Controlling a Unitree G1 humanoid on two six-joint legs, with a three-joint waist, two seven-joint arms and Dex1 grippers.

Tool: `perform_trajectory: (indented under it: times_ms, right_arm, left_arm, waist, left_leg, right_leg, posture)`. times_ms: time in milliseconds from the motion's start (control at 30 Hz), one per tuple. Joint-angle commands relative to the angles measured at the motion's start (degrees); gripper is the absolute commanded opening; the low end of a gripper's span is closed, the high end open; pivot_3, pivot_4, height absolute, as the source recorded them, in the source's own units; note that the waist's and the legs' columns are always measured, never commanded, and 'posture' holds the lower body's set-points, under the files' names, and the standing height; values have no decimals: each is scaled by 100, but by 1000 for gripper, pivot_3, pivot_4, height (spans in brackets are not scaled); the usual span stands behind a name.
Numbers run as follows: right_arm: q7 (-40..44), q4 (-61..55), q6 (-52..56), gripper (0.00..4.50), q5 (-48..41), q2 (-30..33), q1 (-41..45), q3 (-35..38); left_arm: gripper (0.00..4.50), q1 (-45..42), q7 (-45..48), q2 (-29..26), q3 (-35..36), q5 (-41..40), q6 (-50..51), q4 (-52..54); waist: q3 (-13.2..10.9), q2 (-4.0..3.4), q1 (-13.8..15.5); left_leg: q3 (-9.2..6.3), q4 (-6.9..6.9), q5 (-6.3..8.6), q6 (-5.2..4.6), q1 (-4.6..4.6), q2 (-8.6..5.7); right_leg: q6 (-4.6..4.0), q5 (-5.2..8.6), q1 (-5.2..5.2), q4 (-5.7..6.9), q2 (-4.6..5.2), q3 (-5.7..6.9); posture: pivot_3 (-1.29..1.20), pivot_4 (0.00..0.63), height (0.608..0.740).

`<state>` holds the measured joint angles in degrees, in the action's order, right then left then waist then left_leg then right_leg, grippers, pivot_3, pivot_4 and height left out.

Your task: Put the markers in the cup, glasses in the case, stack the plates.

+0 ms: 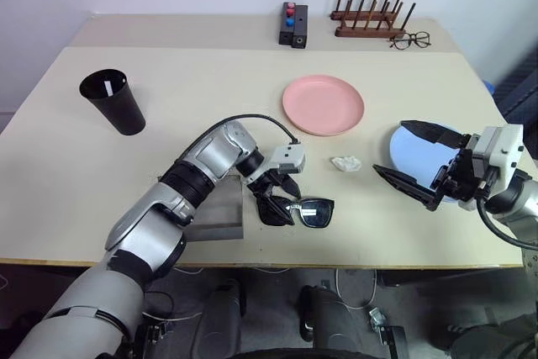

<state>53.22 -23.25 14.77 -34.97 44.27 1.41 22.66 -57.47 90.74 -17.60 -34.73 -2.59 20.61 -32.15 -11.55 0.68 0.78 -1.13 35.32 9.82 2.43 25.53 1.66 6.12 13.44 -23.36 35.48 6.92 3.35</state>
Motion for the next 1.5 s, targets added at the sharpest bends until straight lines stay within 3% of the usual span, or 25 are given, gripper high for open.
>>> perform_trajectory:
  times_ms: [33, 200, 233, 267, 1067, 1200, 1500]
  right_arm:
    - [-12, -12, -95, 4500, -21, -14, 56, 64]
    - [0, 50, -141, 4500, 7, -26, 75, 54]
    - [2, 65, -151, 4500, 15, -28, 82, 50]
    - [8, 78, -157, 4500, 21, -30, 87, 45]
    - [35, 320, -347, 4500, 81, -87, 227, -125]
    - [41, 333, -365, 4500, 85, -78, 232, -131]
    - [53, 357, -388, 4500, 85, -105, 245, -178]
  left_arm:
    - [3078, 83, -95, 1, 55, 121, -40, 264]
    - [536, 198, -103, -32, 46, 174, 31, 434]
    - [127, 205, -98, -33, 64, 177, 47, 451]
    - [30, 205, -106, -34, 86, 192, 55, 460]
    - [30, -777, 171, -175, 976, -448, 722, 150]
    - [30, -931, 176, -532, 1062, -780, 930, 291]
    - [30, -1227, 176, -1982, 1056, -2051, 1876, 970]
  waist:
    - [0, 0, -2]
    - [2, -2, 2]
    - [6, -5, 9]
    - [7, -7, 14]
    - [6, -6, -2]
    - [5, -6, -16]
    - [4, -7, 6]
  left_leg:
    - [0, 0, 0, 0, 0, 0]
    - [0, 1, 0, 0, -1, 0]
    - [0, 1, 0, 0, -3, 0]
    - [0, 1, 0, 0, -9, 0]
    - [-3, 24, 5, -8, 2, 0]
    - [-3, 24, 5, -8, 0, 1]
    - [-3, 20, 5, -7, 1, 7]
  right_leg:
    - [0, 0, 0, 1, 0, 0]
    - [0, 0, 2, 0, 0, 0]
    - [0, 0, 5, -1, 0, 0]
    - [0, 0, 14, -2, 0, 0]
    - [-3, -6, 12, 0, 0, 0]
    - [-2, -5, 10, 3, -1, 0]
    - [-4, -5, 5, 6, -7, -2]
  posture:
    - [0, 150, 740]
    - [0, 150, 740]
    - [0, 150, 740]
    - [0, 150, 740]
    - [0, 150, 740]
    - [0, 150, 740]
    - [0, 150, 740]
